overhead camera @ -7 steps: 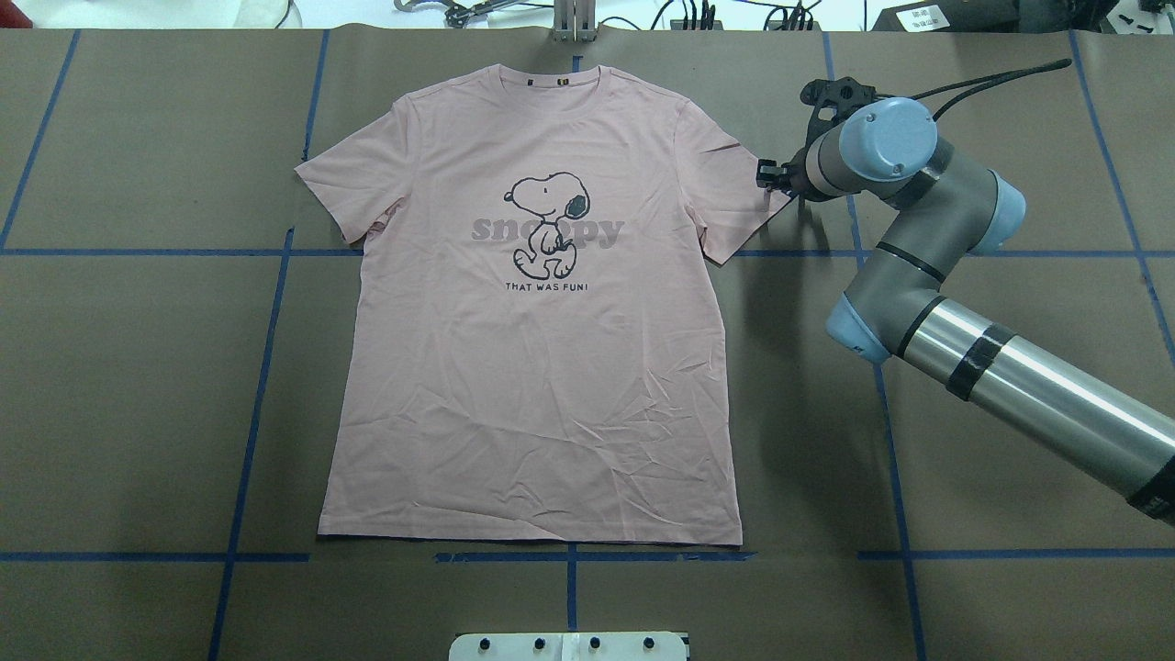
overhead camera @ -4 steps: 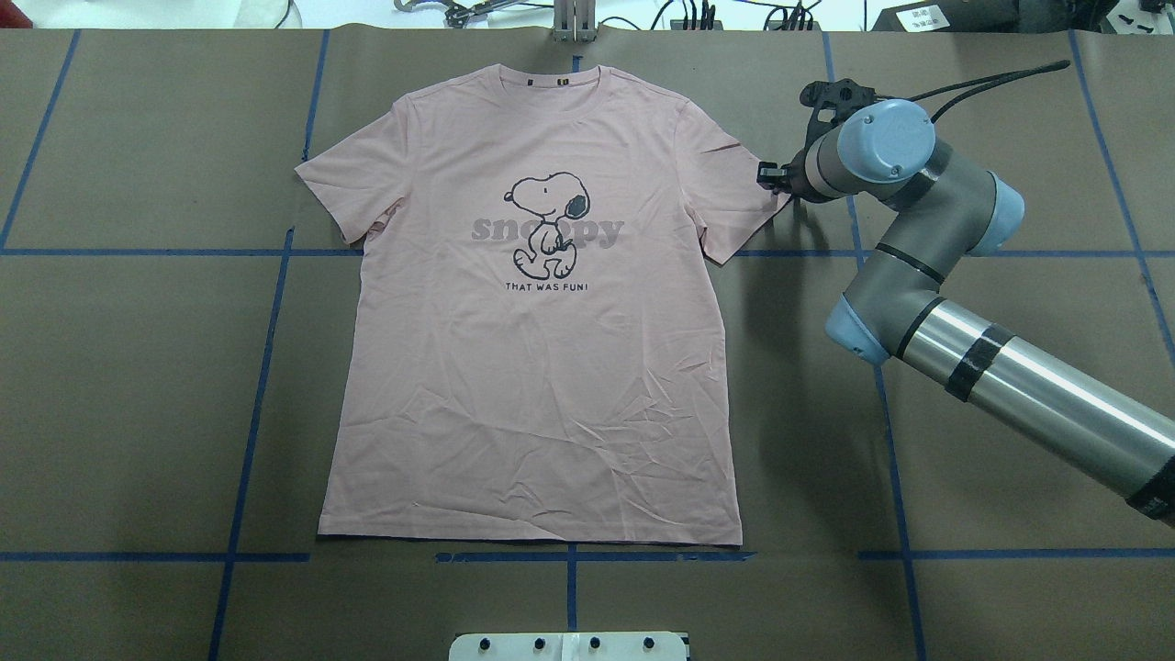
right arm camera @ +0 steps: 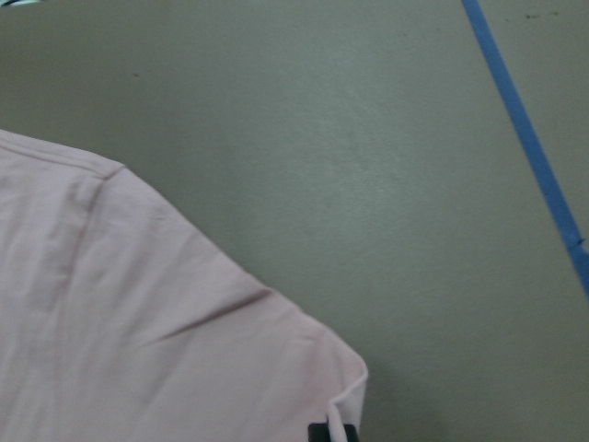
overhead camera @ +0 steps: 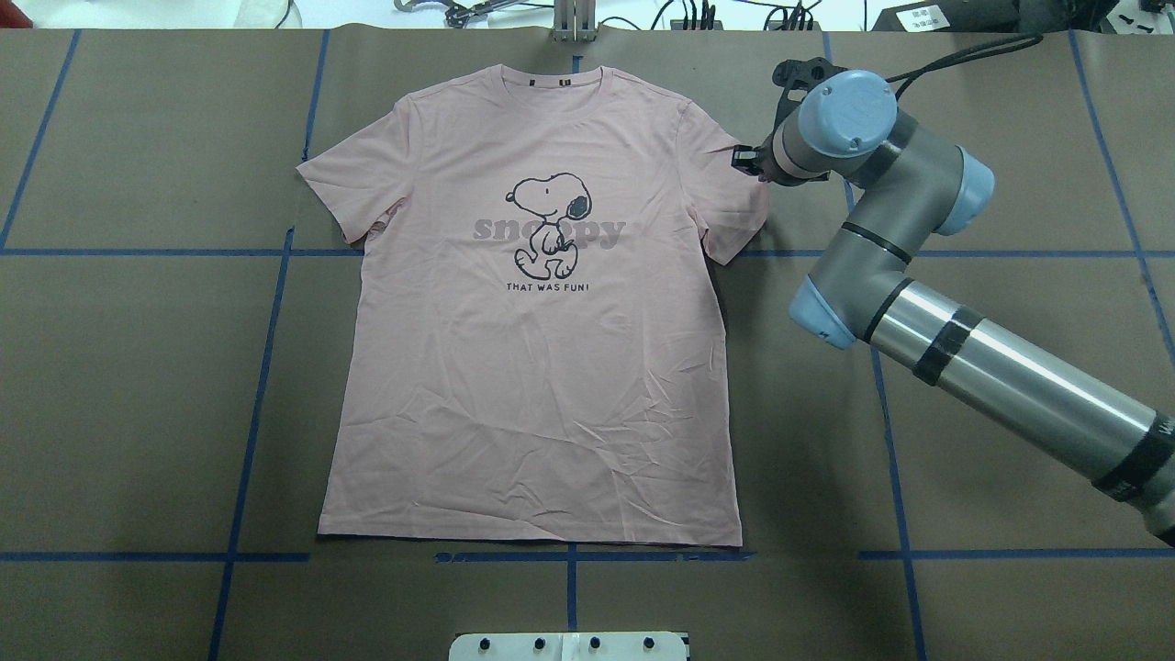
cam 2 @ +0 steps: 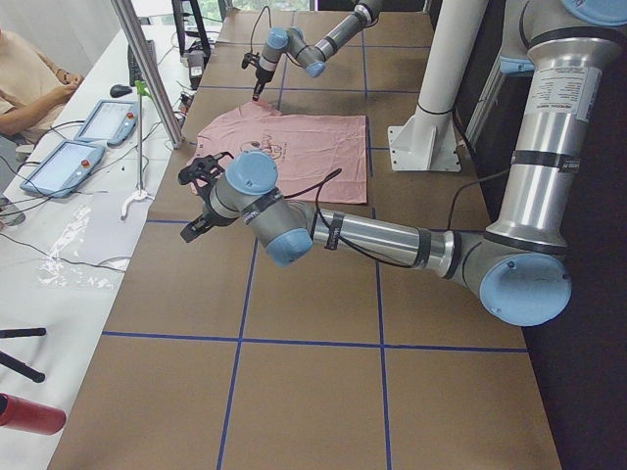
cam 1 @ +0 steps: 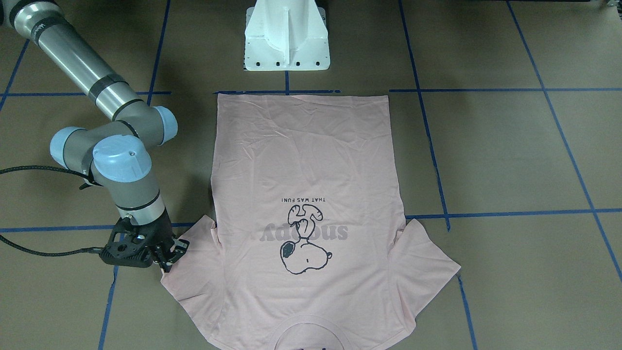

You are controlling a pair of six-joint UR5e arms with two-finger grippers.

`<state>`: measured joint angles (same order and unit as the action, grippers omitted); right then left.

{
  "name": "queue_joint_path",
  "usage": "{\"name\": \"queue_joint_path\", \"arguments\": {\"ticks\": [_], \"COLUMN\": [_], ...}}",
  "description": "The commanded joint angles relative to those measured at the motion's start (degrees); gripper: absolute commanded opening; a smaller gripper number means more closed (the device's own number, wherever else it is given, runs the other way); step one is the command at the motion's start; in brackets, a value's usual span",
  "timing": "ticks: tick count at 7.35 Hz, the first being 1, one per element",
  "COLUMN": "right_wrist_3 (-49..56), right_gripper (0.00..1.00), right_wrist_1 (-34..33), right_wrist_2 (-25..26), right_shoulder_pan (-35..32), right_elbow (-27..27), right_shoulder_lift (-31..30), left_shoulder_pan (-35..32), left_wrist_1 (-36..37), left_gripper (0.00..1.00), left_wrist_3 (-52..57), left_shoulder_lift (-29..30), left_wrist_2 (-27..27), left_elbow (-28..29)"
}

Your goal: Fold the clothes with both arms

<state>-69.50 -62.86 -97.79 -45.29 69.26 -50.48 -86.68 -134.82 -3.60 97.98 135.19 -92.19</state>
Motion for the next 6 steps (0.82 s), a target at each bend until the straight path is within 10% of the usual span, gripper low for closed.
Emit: {"name": "queue_joint_path", "arguments": {"ticks": [1, 6], "right_wrist_3": [-9.6, -12.5], "right_gripper": [0.0, 0.0], "right_wrist_1": [-8.0, -8.7], "right_wrist_2": [6.1, 10.7], "right_shoulder_pan": [4.8, 8.5], "right_elbow": [0.0, -6.6], "right_shoulder_lift": [7.7, 14.7], "left_shoulder_pan": [0.0, 0.0], "left_wrist_1": [0.0, 0.1], "left_gripper": [1.0, 1.0], "left_wrist_3": [-0.3, -0.4], "left_shoulder_lift": [-0.1, -0.1], "left_wrist_2": [0.0, 0.0], "left_elbow": [0.1, 0.4]}}
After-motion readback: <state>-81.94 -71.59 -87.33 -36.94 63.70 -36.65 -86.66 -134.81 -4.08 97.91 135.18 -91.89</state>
